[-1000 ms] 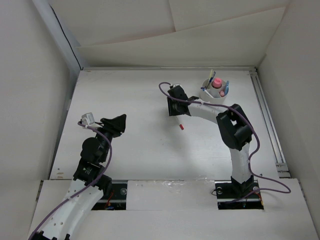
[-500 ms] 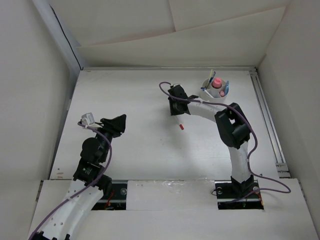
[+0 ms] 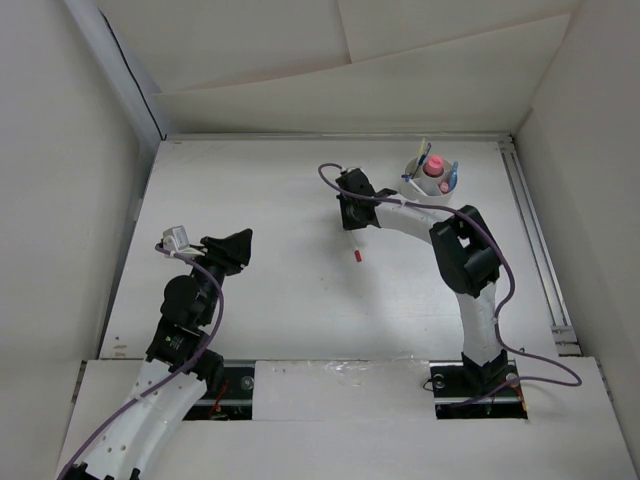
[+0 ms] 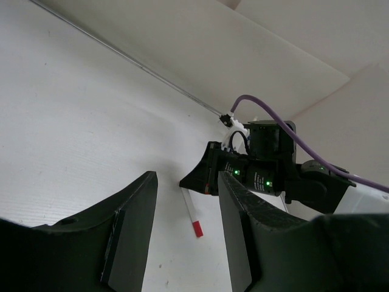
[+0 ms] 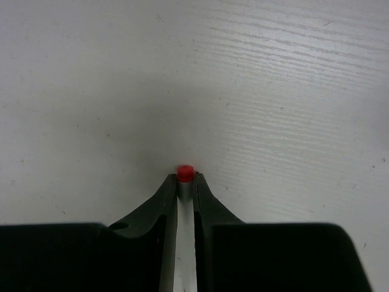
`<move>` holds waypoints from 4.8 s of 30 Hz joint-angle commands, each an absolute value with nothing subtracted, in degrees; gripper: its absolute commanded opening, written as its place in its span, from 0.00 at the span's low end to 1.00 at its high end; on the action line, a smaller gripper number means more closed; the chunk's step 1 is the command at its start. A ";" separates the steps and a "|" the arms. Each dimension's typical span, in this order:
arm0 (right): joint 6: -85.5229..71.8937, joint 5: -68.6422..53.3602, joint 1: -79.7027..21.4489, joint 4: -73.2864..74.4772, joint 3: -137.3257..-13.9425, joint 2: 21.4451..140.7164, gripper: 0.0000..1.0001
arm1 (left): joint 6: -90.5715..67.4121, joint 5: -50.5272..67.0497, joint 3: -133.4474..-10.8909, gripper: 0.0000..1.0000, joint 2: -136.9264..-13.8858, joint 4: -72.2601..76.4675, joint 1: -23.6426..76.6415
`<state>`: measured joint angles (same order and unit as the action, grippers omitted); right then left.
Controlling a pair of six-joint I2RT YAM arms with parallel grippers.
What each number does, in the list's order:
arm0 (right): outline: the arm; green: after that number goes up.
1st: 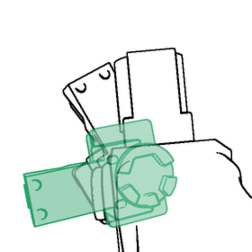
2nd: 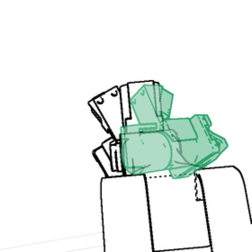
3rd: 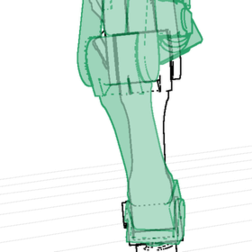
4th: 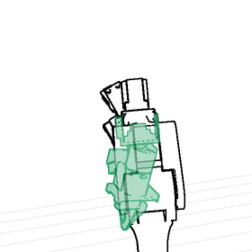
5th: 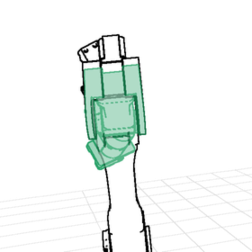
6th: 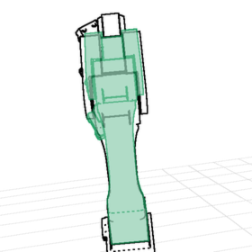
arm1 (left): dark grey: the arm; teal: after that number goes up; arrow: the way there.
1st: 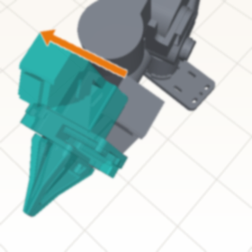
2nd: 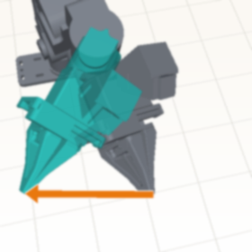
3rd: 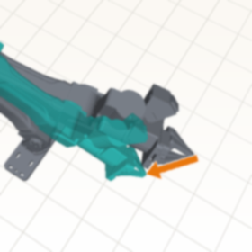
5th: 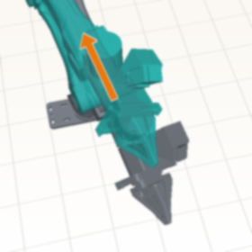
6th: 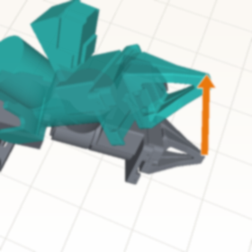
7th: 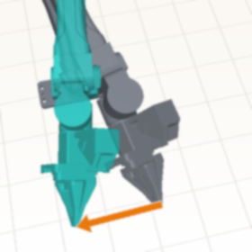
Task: Sort the stationery into containers
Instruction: Pick up the pen from the center of the board, then place the pen in the storage box, then reset both arms
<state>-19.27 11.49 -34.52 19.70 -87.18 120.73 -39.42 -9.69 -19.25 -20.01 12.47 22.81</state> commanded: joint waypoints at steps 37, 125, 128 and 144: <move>16.77 60.38 -21.45 -41.55 -83.78 112.06 0.00 | -39.11 -8.61 -19.78 0.41 -19.42 14.59 23.03; -16.33 34.65 -46.40 -13.27 -66.13 86.85 0.99 | -37.79 -8.61 -23.81 1.00 -21.88 11.43 23.03; -20.65 28.84 -49.30 -7.75 -62.24 81.57 0.99 | -38.32 -9.14 -24.43 1.00 -21.88 8.44 23.03; -25.57 20.56 -66.96 2.37 -46.41 65.93 0.99 | -39.37 -5.09 -32.60 1.00 -20.74 -4.83 23.03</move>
